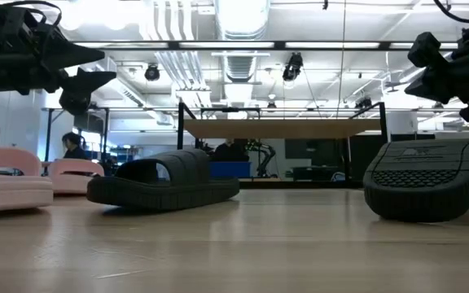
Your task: Pick and place slides into the shelf
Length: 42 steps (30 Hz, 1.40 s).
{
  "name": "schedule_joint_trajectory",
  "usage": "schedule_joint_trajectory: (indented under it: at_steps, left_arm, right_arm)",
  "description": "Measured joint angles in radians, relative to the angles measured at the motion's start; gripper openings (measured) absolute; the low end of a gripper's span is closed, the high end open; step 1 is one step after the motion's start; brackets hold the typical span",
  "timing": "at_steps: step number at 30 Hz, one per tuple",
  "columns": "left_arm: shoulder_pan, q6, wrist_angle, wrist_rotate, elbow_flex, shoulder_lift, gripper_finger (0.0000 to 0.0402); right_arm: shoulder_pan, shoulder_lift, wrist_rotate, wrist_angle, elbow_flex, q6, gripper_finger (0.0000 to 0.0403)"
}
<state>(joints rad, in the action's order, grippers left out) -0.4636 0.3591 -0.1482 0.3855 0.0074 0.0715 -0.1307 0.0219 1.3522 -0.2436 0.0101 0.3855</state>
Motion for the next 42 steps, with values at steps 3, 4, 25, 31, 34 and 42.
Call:
schedule_joint_trajectory:
  at_steps: [3, 4, 25, 31, 34, 42]
  left_arm:
    - [0.000, 0.000, 0.000, 0.000, 0.000, 0.000, 0.0208]
    - [0.000, 0.000, 0.000, 0.000, 0.000, 0.000, 0.0208]
    - [0.000, 0.000, 0.000, 0.000, 0.000, 0.000, 0.0208]
    - [0.000, 0.000, 0.000, 0.000, 0.000, 0.000, 0.0208]
    - [0.000, 0.000, 0.000, 0.000, 0.000, 0.000, 0.0208]
    - [0.000, 0.000, 0.000, 0.000, 0.000, 0.000, 0.0208]
  right_arm:
    - [0.000, 0.000, 0.000, 0.000, 0.000, 0.000, 0.0009]
    - [0.000, 0.000, 0.000, 0.000, 0.000, 0.000, 0.0009]
    - [0.000, 0.000, 0.000, 0.000, 0.000, 0.000, 0.0009]
    - [0.000, 0.000, -0.002, -0.007, 0.000, 0.005, 0.0009]
    - [0.000, 0.000, -0.166, -0.007, 0.000, 0.032, 0.0009]
    - [0.000, 0.003, -1.172, -0.095, 0.000, 0.083, 0.0009]
